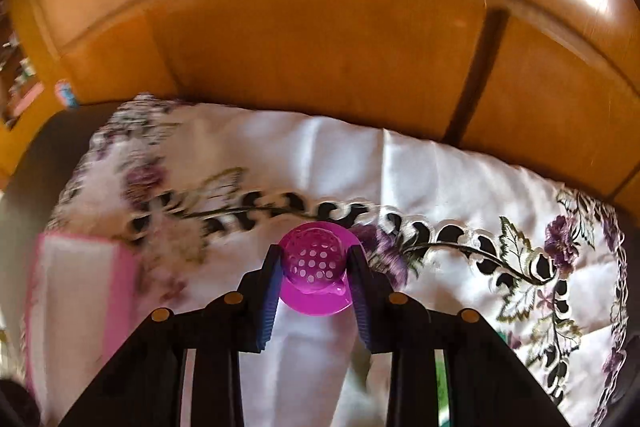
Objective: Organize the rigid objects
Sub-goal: 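Carry the black cup into the pink tray and release it with the left tool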
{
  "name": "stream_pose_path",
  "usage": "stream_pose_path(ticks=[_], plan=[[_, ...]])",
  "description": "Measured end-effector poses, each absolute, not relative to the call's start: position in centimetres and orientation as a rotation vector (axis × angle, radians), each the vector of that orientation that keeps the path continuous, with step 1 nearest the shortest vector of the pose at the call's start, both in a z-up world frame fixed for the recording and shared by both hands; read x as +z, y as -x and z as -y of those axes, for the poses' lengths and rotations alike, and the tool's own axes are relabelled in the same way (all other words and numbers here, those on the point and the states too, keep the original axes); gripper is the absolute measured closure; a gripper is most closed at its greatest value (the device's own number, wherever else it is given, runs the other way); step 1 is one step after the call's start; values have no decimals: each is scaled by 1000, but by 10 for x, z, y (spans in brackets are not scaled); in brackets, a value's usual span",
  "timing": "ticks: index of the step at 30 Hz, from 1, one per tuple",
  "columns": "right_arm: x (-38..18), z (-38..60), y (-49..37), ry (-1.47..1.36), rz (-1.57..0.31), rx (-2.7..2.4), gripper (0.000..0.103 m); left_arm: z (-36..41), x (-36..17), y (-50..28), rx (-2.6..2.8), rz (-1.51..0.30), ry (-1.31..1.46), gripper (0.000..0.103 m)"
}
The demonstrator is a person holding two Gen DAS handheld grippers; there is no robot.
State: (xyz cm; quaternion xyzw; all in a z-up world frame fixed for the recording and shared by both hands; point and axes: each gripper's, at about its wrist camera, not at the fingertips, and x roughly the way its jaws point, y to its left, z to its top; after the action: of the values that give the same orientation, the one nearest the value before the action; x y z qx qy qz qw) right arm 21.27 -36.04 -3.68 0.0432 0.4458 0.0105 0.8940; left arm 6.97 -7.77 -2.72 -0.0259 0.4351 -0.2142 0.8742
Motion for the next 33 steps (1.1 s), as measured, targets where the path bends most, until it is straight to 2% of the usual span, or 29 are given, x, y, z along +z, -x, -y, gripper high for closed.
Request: stream_pose_path(ticks=[5,14,19,33], plan=[[-19,340,-143,-40,-901,170,71,73,-27,-62,-436,-903,57,60],[-54,318,-51,31,-967,231,71,56,-28,-40,-384,-903,49,60],[-83,324,-43,63,-985,214,71,49,-29,-31,-357,-909,52,60],[-84,318,-44,114,-981,210,71,53,-29,-38,-265,-926,4,60]])
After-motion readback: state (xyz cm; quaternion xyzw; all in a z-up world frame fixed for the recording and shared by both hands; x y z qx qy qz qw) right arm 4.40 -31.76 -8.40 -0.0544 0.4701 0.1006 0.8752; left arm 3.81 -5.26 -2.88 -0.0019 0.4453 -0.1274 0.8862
